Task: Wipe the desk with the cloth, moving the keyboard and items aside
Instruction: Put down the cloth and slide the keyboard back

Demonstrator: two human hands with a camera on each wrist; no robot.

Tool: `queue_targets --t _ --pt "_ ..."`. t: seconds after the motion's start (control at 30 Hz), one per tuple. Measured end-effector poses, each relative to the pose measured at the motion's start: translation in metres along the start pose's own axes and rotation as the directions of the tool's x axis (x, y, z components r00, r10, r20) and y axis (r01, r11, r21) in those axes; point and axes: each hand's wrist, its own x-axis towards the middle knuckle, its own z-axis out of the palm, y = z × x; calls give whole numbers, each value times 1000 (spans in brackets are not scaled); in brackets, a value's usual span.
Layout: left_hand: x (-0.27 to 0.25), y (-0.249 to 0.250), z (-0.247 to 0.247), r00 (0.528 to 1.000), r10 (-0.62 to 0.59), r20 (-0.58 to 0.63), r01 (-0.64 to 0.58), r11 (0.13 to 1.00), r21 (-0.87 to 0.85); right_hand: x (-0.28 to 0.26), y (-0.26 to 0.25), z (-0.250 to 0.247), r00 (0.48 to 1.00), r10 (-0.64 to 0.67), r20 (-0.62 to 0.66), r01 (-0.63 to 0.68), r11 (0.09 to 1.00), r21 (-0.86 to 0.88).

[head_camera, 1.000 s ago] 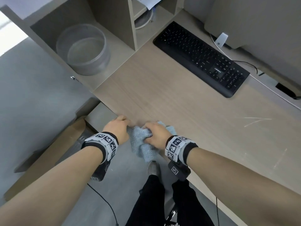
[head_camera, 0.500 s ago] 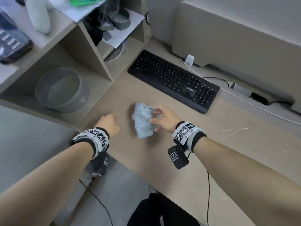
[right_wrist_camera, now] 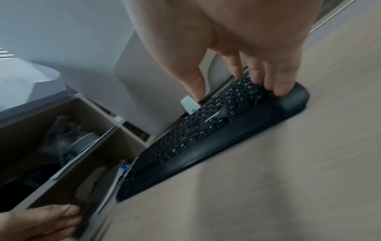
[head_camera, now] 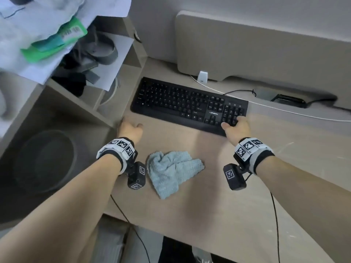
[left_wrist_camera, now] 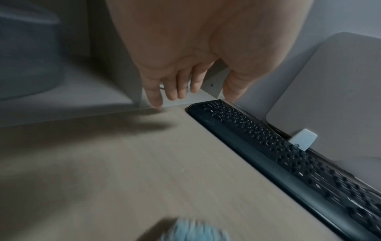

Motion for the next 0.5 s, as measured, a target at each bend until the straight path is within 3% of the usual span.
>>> queue_targets --t 0.13,0.37,0.5 --pt "36 25 0 996 68 -52 -68 998 18 21 -1 -5 987 101 -122 -95 994 54" --pt "95 46 1 999 46 -9 -46 999 -15 36 -7 -8 977 171 -128 -161 983 86" --pt "104 56 11 997 43 69 -39 998 -54 38 -7 -10 976 173 -130 -160 981 106"
